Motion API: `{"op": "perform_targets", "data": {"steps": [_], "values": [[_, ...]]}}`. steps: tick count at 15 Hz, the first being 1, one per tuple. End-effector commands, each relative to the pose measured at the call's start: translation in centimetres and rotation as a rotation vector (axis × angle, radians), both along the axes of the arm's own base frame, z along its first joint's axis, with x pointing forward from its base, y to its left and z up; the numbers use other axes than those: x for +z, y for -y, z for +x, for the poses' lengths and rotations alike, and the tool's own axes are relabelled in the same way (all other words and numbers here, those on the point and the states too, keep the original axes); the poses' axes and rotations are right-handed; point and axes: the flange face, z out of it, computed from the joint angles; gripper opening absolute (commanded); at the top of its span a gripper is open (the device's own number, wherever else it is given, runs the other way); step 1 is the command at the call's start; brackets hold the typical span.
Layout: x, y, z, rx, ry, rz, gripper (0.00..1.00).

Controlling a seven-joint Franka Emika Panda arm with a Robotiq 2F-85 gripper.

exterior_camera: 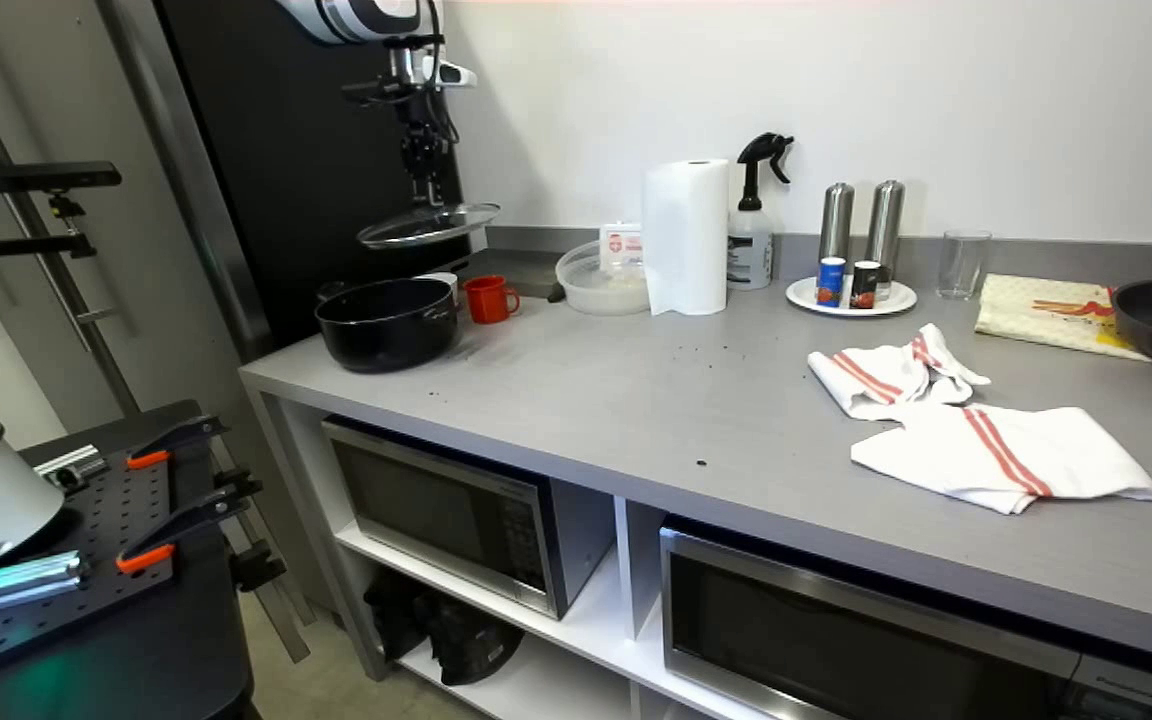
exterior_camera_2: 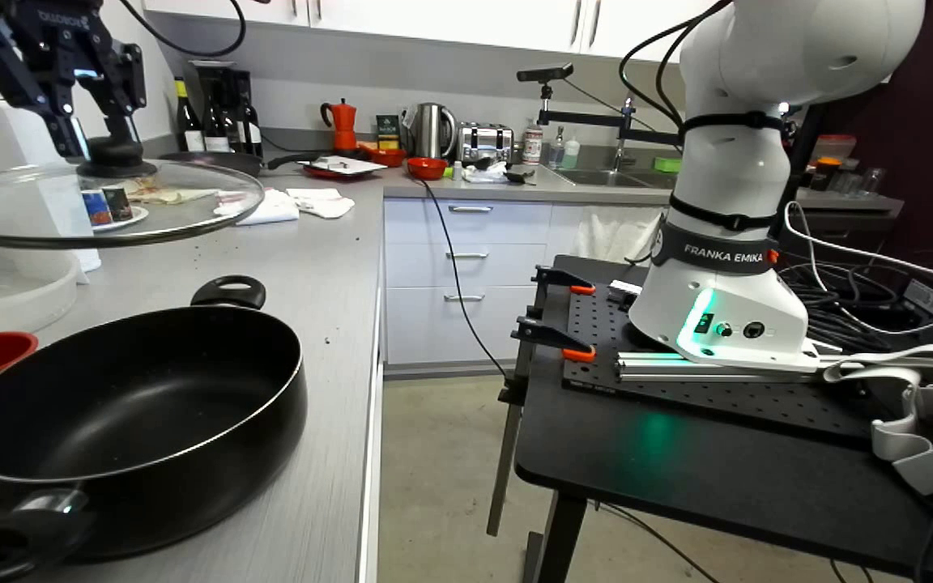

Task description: Remove the glass lid from the top of the black pot.

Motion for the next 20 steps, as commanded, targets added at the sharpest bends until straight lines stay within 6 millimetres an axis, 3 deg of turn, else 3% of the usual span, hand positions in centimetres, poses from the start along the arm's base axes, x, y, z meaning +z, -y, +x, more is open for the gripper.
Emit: {"op": "perform_targets", "data": {"steps": [1,7,12,16,20], "values": [[1.8,4.1,3.4,-0.099,-0.001,-0.034,0.25],[2.2,12.8,7.6,-0.238,0.007,-0.059,0.25],[0.9,19.1,10.1,-0.317,0.026,-0.057,0.25],[-1.4,22.4,11.4,-0.358,0.030,-0.056,0.25],[-4.7,24.5,12.2,-0.384,0.015,-0.056,0.25]]}}
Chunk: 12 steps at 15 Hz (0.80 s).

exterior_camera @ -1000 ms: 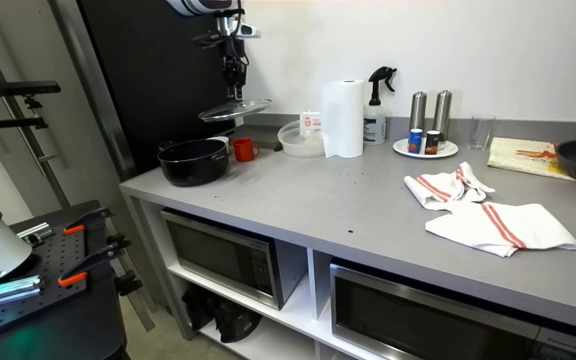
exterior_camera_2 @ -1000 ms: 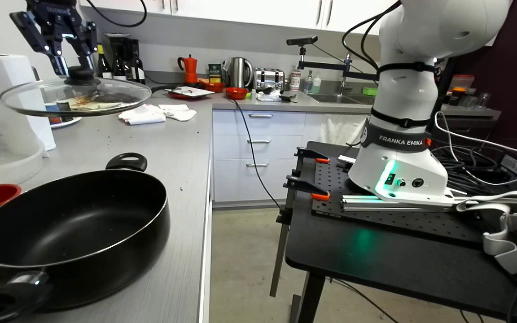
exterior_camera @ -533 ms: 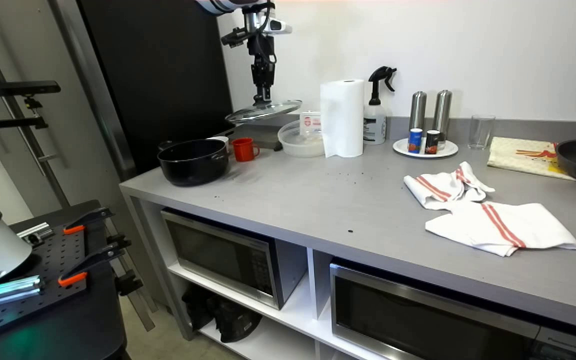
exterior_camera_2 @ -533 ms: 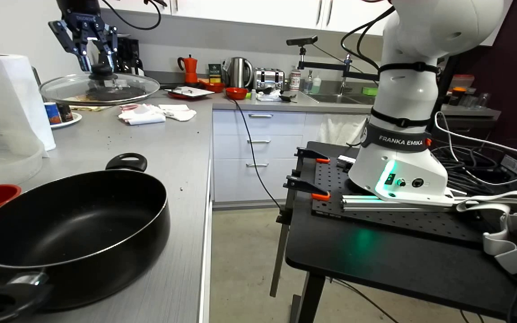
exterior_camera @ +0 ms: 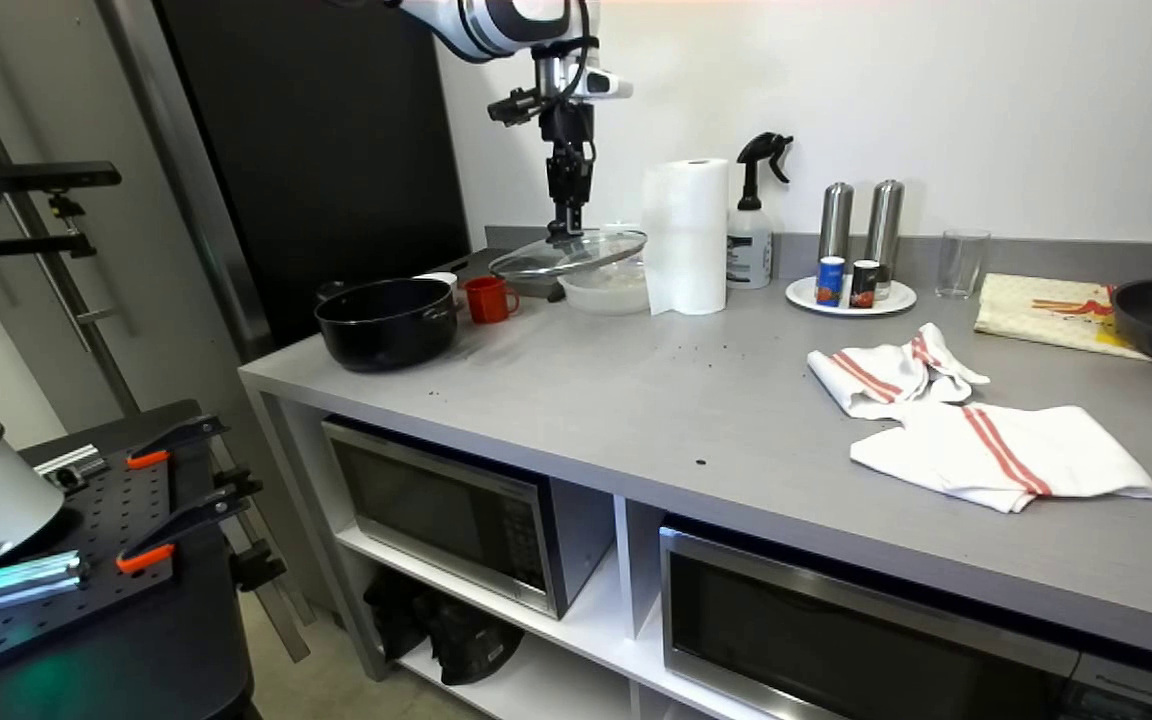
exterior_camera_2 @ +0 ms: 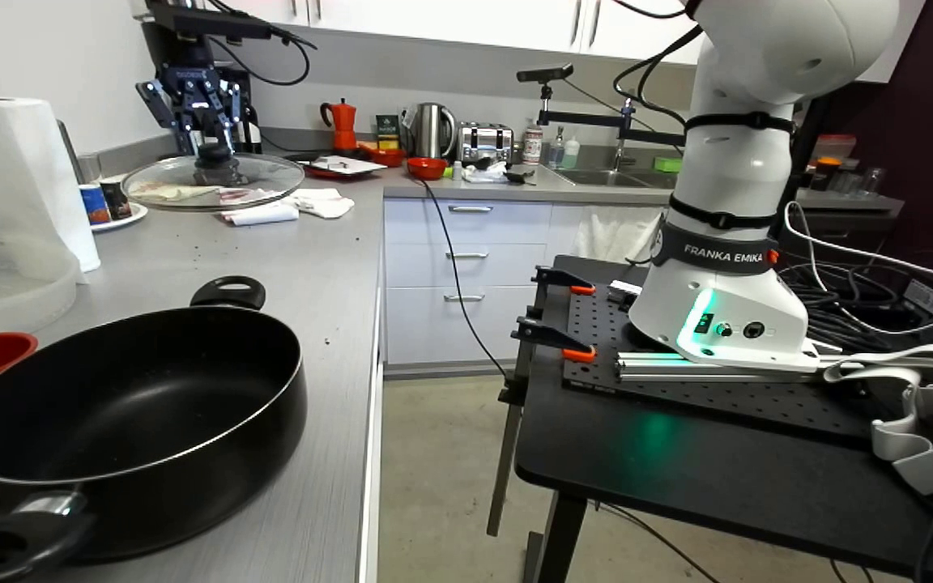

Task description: Remove the glass lid from the top of the black pot.

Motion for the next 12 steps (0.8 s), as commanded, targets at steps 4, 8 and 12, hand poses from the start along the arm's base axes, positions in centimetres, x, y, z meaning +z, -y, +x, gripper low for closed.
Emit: {"op": "perform_targets", "data": {"steps": [4,8,12], "values": [[-4.6,1.8,1.5,-0.022,-0.017,0.036,0.25],[-8.6,1.9,1.8,-0.013,-0.035,0.074,0.25],[-12.0,2.5,2.3,-0.009,-0.031,0.121,0.25]]}}
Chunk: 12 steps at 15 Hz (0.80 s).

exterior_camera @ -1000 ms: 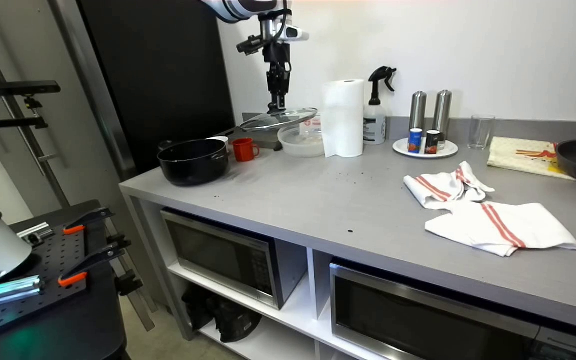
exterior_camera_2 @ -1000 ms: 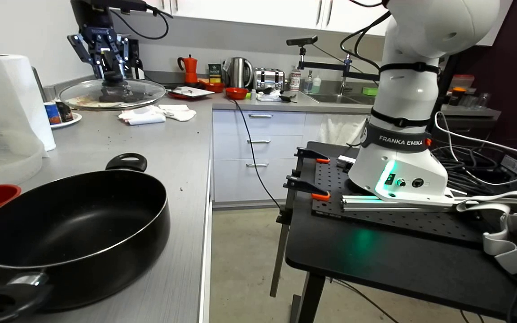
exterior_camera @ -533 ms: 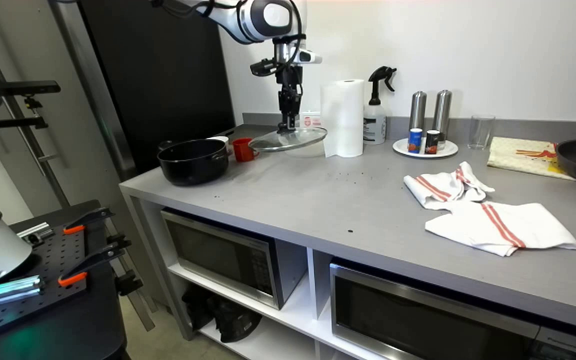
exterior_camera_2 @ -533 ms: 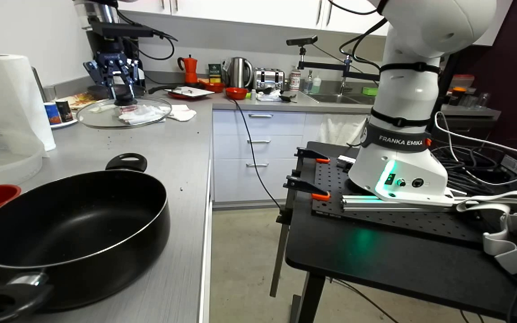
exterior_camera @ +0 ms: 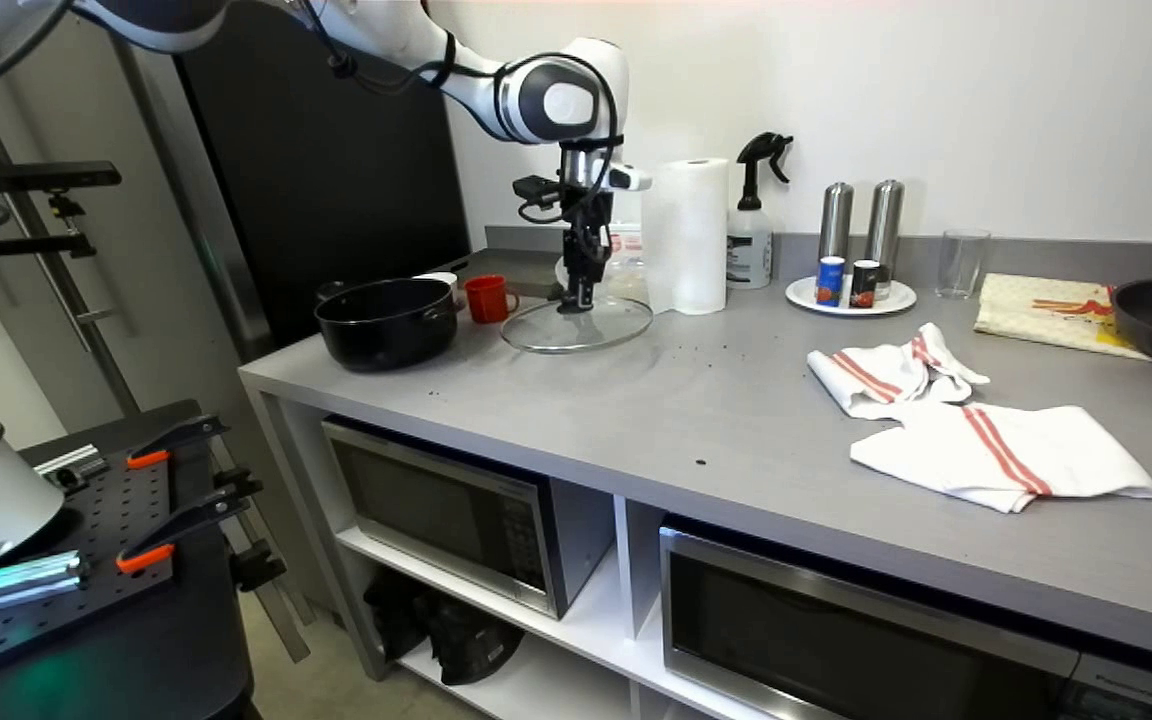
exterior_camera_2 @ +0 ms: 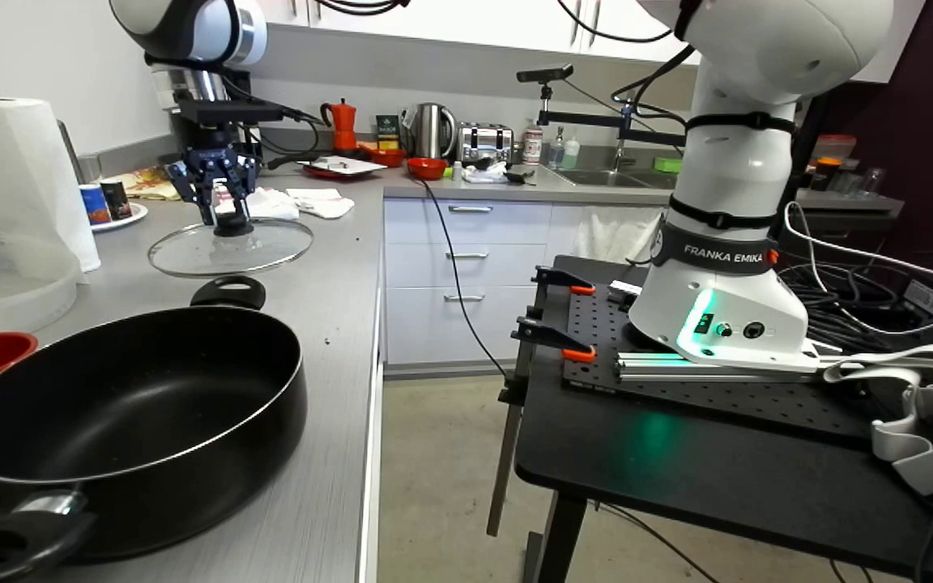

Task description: Remove the glass lid from the top of the black pot.

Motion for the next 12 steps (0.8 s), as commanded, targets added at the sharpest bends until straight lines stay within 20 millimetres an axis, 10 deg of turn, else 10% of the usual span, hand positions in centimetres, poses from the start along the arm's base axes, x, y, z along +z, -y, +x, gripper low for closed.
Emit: {"op": "perform_targets", "data": {"steps": [1,12], "values": [[-1.6,0.8,1.3,0.008,0.028,0.060,0.25],[-6.5,1.9,2.0,-0.004,0.020,0.074,0.25]]}}
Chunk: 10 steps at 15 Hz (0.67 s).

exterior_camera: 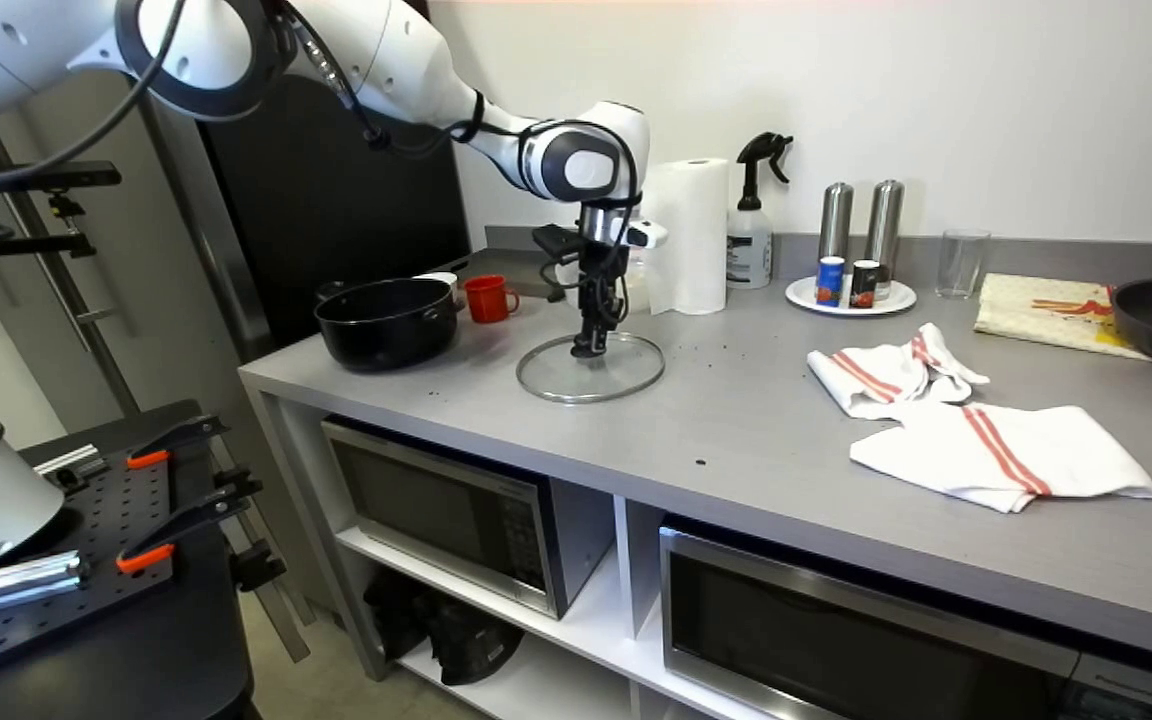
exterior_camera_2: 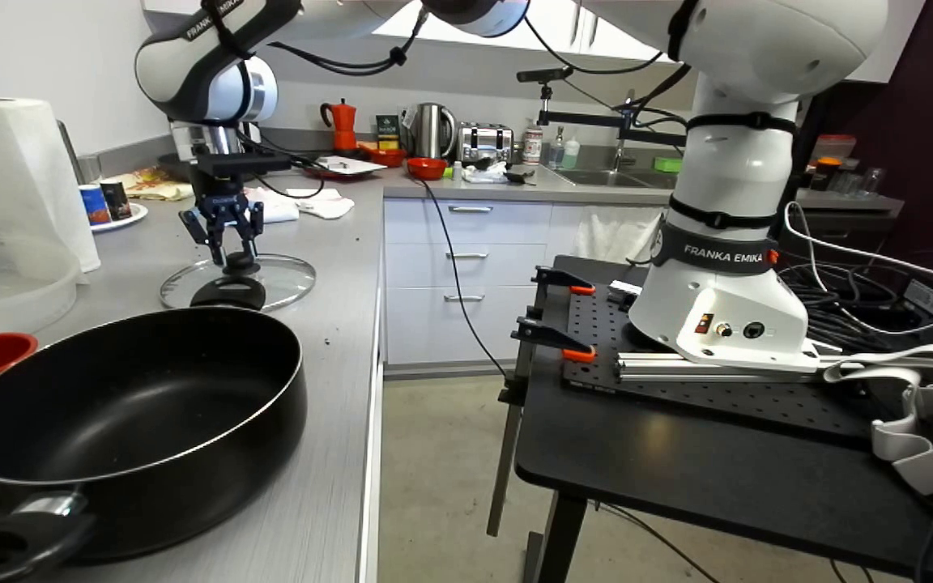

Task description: Remove the glass lid from the top of the black pot.

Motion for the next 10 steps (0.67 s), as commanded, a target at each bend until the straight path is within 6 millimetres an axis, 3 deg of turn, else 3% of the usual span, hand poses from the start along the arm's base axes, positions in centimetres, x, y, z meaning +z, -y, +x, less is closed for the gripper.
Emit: {"op": "perform_targets", "data": {"steps": [1,3,4,5,8,10], "values": [[0.9,-0.3,1.1,0.010,0.027,0.035,0.25],[0.9,-0.4,1.3,0.008,0.030,0.036,0.25],[0.9,-0.4,1.3,0.008,0.030,0.037,0.75],[0.9,-0.4,1.4,0.006,0.031,0.037,0.76],[1.6,-0.4,1.7,0.003,0.040,0.039,0.95],[2.1,-0.5,1.9,0.004,0.049,0.042,1.00]]}}
